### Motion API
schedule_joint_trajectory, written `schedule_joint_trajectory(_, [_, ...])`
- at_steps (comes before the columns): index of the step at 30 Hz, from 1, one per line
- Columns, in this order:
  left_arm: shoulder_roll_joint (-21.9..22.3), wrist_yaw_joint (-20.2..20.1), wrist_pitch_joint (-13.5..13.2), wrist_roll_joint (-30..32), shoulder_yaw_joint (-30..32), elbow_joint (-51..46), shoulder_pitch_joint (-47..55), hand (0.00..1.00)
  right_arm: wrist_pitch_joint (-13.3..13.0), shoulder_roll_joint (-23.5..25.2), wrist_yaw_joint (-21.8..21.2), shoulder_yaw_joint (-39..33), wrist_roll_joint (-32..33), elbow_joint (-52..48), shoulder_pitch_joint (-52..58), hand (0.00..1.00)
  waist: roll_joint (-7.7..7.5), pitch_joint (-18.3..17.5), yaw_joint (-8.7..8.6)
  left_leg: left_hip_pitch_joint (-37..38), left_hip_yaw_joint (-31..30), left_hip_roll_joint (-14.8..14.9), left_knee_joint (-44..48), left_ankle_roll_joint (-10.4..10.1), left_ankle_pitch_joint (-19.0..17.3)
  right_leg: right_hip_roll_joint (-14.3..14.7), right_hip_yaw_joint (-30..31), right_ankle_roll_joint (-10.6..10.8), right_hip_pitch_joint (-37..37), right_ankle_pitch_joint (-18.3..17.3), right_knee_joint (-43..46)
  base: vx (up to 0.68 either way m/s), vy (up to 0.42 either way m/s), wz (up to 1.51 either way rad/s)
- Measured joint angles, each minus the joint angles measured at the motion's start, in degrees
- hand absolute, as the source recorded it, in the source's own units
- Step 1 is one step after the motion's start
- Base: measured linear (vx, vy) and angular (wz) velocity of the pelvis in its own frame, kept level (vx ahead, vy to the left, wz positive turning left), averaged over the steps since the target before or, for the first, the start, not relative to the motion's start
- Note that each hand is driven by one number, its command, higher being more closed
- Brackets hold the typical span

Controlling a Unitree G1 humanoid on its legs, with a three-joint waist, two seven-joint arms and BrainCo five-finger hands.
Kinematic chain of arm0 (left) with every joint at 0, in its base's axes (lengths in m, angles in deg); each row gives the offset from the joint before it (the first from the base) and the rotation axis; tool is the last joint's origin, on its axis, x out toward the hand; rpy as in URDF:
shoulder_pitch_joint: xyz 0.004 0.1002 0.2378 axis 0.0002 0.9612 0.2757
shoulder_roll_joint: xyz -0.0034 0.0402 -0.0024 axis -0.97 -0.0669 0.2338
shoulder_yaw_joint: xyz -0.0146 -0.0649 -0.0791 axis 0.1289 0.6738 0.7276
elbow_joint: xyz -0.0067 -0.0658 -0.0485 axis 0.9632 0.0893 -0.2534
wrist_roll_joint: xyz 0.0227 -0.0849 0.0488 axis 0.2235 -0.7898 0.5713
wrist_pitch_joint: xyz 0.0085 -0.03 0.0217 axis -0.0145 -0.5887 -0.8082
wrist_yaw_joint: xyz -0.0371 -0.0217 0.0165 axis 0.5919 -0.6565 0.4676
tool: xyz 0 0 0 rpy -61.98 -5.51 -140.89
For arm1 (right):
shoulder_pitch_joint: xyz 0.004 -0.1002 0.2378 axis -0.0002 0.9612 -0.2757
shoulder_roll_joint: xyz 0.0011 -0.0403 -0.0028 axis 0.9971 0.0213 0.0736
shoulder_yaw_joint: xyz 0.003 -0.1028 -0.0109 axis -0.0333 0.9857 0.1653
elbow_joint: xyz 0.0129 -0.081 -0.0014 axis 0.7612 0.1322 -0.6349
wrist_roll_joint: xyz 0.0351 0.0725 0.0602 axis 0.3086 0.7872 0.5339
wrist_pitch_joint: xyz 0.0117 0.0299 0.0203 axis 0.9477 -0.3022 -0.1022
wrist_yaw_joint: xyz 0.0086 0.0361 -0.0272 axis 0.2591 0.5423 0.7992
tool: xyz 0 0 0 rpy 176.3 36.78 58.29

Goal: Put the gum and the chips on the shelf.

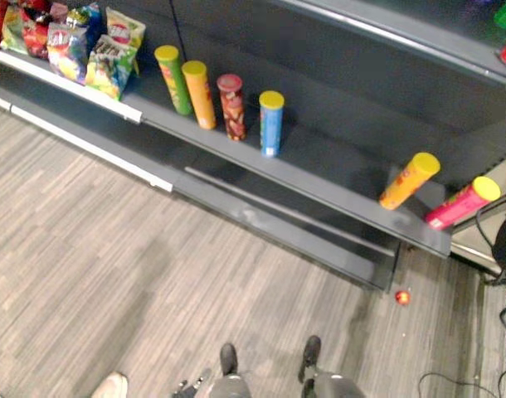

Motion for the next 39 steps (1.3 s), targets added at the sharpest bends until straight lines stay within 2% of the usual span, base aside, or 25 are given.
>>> schedule_joint_trajectory(7, [-0.2, 0.5, -0.1, -2.0, -0.1, 0.0, -0.7, 0.0, -1.0, -1.5, 0.8, 0.0, 0.0, 0.0, -0.8, 1.0, -0.05, 0.6, -0.21, -1.8, -1.1, -0.3, 0.0, 0.3, 0.9, -0.3, -0.7, -0.3, -1.3, 0.2, 0.1, 0.02, 0.0, 0.07])
schedule_joint_trajectory(8, [-0.2, 0.5, -0.1, -2.1, -0.1, 0.0, -0.7, 0.0, -1.0, -1.5, 0.8, 0.0, 0.0, 0.0, -0.8, 0.0, -0.01, 0.6, -0.19, -1.7, -1.2, -0.2, 0.1, 0.3, 0.9, -0.3, -0.8, -0.3, -1.3, 0.2, 0.3, 0.04, 0.003, 0.01])
schedule_joint_trajectory(12, [-0.2, 0.6, -0.1, -2.0, -0.1, 0.0, -0.8, 0.0, -0.8, -1.6, 0.7, 1.7, -2.0, 0.3, -0.8, 0.0, 0.07, 0.9, -0.27, -1.7, -1.1, -0.2, 0.1, 0.3, 0.9, -0.3, -0.7, -0.3, -1.4, 0.2, 0.3, 0.03, 0.002, -0.01])
schedule_joint_trajectory(23, [0.1, 0.6, -0.1, -2.1, -0.1, -0.1, -1.1, 0.0, -0.1, -1.4, 0.7, 1.8, -2.1, 0.3, -1.0, 0.0, 0.55, 1.7, -0.01, -0.1, -0.7, 0.0, 0.3, 0.2, 0.8, 0.0, -0.4, -0.4, 0.0, 0.3, 0.3, 0.01, 0.002, 0.0])
schedule_joint_trajectory(33, [0.1, 0.5, 0.0, -2.0, 0.3, -0.2, -1.2, 0.0, 1.1, 0.8, 0.8, 1.6, -2.1, -0.4, -0.5, 0.0, 0.58, 2.1, -0.06, 2.2, 0.5, 0.5, 0.3, -0.1, 0.6, 0.6, 0.6, -0.4, 1.9, 0.3, -0.1, 0.02, 0.0, -0.05])
schedule_joint_trajectory(39, [0.6, 0.5, 0.1, -2.0, 1.9, -0.4, -1.2, 0.0, 1.6, 1.4, 3.0, 0.5, -2.0, -3.1, 1.5, 0.0, 0.6, 2.0, -0.08, 2.9, 0.8, 0.5, 0.3, -0.1, 0.6, 0.7, 0.8, -0.6, 2.6, 0.4, -0.3, 0.01, 0.001, -0.03])
